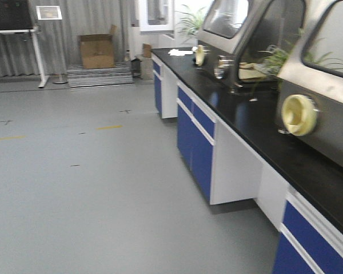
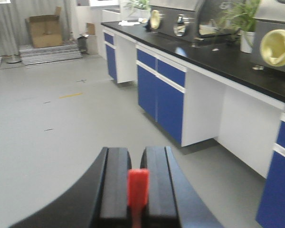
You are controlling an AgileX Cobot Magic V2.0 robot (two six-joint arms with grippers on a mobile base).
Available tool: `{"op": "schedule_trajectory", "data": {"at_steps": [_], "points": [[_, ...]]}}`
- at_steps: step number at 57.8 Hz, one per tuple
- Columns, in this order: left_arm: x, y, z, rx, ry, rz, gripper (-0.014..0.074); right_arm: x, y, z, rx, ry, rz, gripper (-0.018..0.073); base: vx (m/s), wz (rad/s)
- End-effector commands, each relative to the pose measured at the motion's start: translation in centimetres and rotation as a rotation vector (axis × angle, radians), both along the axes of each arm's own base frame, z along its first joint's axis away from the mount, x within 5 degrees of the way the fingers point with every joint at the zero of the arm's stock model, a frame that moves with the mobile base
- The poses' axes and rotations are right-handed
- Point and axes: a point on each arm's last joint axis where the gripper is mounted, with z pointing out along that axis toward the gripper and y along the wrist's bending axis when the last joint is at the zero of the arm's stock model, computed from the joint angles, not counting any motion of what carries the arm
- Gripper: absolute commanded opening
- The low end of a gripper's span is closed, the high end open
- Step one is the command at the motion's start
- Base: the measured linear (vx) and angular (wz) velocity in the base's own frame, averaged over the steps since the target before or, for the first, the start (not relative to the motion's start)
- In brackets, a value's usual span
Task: Sort red and green spoons into left cabinet
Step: 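Turn the base away from the bench and drive across the room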
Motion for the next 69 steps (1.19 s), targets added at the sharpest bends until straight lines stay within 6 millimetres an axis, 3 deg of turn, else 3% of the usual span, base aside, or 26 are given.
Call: {"op": "schedule_trajectory", "data": {"at_steps": [1, 30, 69], "points": [[-0.02, 0.06, 1.55, -0.026, -0.095, 0.005, -0.0003, 0.11, -0.23, 1.45, 0.043, -0.080, -0.032, -0.0003, 0.27, 0.35], [-0.02, 0.06, 1.55, -0.026, -0.095, 0.005, -0.0003, 0.11, -0.23, 1.45, 0.043, -0.080, -0.032, -0.0003, 0.36, 0.25], [-0.01, 0.07, 1.55, -0.026, -0.095, 0.007, -0.0003, 0.11, -0.22, 1.43, 0.043, -0.079, -0.031, -0.0003, 0.57, 0.23]]}}
